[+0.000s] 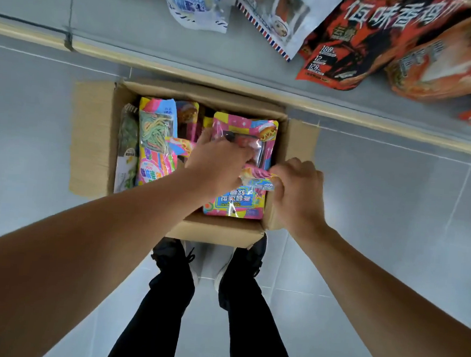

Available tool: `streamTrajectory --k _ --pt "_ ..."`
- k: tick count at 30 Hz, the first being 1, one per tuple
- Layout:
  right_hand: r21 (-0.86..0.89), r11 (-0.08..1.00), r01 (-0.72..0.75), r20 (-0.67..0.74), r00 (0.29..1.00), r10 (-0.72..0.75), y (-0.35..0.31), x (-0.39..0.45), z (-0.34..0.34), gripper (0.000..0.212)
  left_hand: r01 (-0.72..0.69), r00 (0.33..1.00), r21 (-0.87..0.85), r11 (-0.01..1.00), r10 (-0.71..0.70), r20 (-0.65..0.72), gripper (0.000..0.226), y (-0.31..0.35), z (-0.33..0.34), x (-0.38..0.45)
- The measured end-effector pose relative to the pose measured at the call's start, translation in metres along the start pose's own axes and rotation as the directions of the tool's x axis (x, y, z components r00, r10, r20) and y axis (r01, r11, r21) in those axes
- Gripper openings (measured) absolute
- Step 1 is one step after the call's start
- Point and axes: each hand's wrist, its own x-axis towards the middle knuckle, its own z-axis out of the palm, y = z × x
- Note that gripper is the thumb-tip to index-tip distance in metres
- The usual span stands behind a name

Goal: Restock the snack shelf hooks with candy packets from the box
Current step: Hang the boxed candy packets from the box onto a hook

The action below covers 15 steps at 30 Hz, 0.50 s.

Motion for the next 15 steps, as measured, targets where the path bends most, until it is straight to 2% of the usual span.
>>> streamTrajectory --k 2,3,5,7,8,10,12,14,15 --pt "0.067 0.998 0.021 -0.101 0.995 -0.014 -0.005 0.004 -0.013 0.028 0.071 0.994 -0.080 0.994 -0.064 0.091 0.039 0.005 -0.005 0.000" --pt "0.083 0.997 0.006 -0.139 0.990 0.005 -0.008 0.006 -0.021 0.035 0.100 0.992 -0.136 0.986 -0.090 0.083 0.038 0.006 -0.006 -0.001" --pt "0.149 0.985 -0.090 -0.168 0.979 0.115 -0.008 0.015 -0.035 0.058 0.149 0.989 -0.280 0.948 -0.144 0.040 0.037 0.005 -0.006 -0.004" --pt "0.311 0.928 -0.206 -0.136 0.956 0.258 -0.003 0.024 -0.045 0.076 0.247 0.965 -0.453 0.856 -0.261 0.033 0.026 0.002 -0.009 -0.007" --pt "0.393 0.888 -0.239 -0.103 0.948 0.300 -0.001 0.027 -0.050 0.080 0.308 0.942 -0.554 0.773 -0.330 0.064 0.022 0.000 -0.015 -0.012" --pt "0.493 0.812 -0.314 0.011 0.935 0.355 0.003 0.028 -0.052 0.085 0.404 0.883 -0.771 0.492 -0.431 0.187 0.024 -0.005 -0.024 -0.019" --pt "0.564 0.702 -0.435 0.167 0.893 0.418 -0.005 0.023 -0.059 0.092 0.425 0.849 -0.881 0.207 -0.430 0.308 0.014 -0.009 -0.032 -0.029" --pt "0.624 0.537 -0.568 0.330 0.814 0.478 -0.021 0.019 -0.066 0.093 0.403 0.845 -0.914 0.042 -0.403 0.353 0.016 -0.010 -0.043 -0.041" --pt "0.652 0.437 -0.619 0.405 0.772 0.489 -0.029 0.017 -0.073 0.084 0.382 0.851 -0.924 -0.034 -0.378 0.365 0.018 -0.008 -0.052 -0.049"
